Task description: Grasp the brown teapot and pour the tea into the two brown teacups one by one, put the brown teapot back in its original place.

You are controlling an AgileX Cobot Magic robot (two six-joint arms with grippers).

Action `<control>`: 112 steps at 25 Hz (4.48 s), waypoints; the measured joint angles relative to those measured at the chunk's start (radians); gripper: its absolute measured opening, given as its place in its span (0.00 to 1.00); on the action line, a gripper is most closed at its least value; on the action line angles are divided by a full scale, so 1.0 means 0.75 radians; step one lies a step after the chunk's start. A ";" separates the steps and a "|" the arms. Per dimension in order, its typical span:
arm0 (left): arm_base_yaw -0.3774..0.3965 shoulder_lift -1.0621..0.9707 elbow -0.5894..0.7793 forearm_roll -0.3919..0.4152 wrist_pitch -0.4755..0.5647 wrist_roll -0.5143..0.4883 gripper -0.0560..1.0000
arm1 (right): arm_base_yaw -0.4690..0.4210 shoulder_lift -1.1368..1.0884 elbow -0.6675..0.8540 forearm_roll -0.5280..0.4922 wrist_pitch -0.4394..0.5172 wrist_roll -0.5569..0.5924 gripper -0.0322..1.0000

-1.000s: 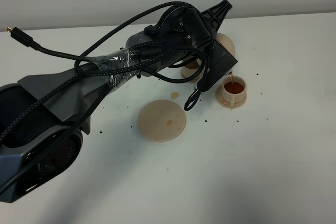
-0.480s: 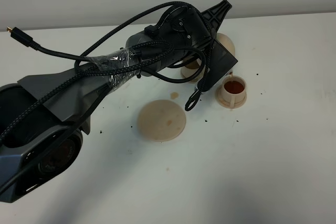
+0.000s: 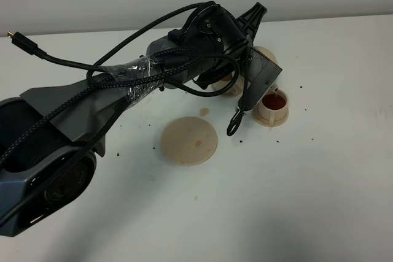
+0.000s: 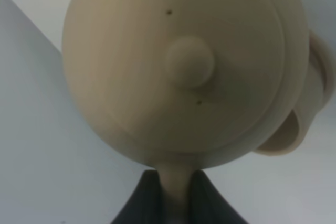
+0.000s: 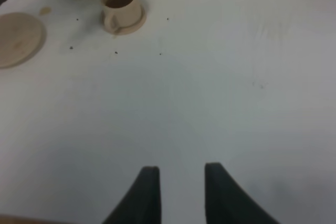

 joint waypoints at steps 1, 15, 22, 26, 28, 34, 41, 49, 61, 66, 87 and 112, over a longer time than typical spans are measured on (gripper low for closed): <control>0.000 0.000 0.000 -0.002 0.008 -0.012 0.20 | 0.000 0.000 0.000 0.000 0.000 0.000 0.26; 0.027 -0.003 0.000 -0.062 0.070 -0.188 0.20 | 0.000 0.000 0.000 0.000 0.000 0.000 0.26; 0.036 -0.010 0.000 -0.229 0.061 -0.205 0.20 | 0.000 0.000 0.000 0.000 0.000 0.000 0.26; 0.042 -0.057 0.000 -0.366 0.140 -0.308 0.20 | 0.000 0.000 0.000 0.000 0.000 0.000 0.26; 0.042 -0.087 -0.001 -0.395 0.208 -0.402 0.20 | 0.000 0.000 0.000 0.000 0.000 0.000 0.26; 0.042 -0.143 -0.001 -0.417 0.455 -0.688 0.20 | 0.000 0.000 0.000 0.000 0.000 0.000 0.26; 0.042 -0.149 -0.001 -0.517 0.643 -0.953 0.20 | 0.000 0.000 0.000 0.000 0.000 0.000 0.26; 0.042 -0.123 -0.001 -0.583 0.695 -1.097 0.20 | 0.000 0.000 0.000 0.000 0.000 0.000 0.26; 0.088 -0.112 -0.001 -0.570 0.714 -1.096 0.20 | 0.000 0.000 0.000 0.000 0.000 0.000 0.26; 0.157 -0.184 -0.002 -0.499 0.705 -1.026 0.20 | 0.000 0.000 0.000 0.000 -0.001 0.000 0.26; 0.251 -0.075 -0.002 -0.113 0.429 -0.545 0.20 | 0.000 0.000 0.000 0.000 -0.001 0.000 0.26; 0.251 0.010 -0.002 0.050 0.206 -0.506 0.20 | 0.000 0.000 0.000 0.000 -0.001 0.000 0.26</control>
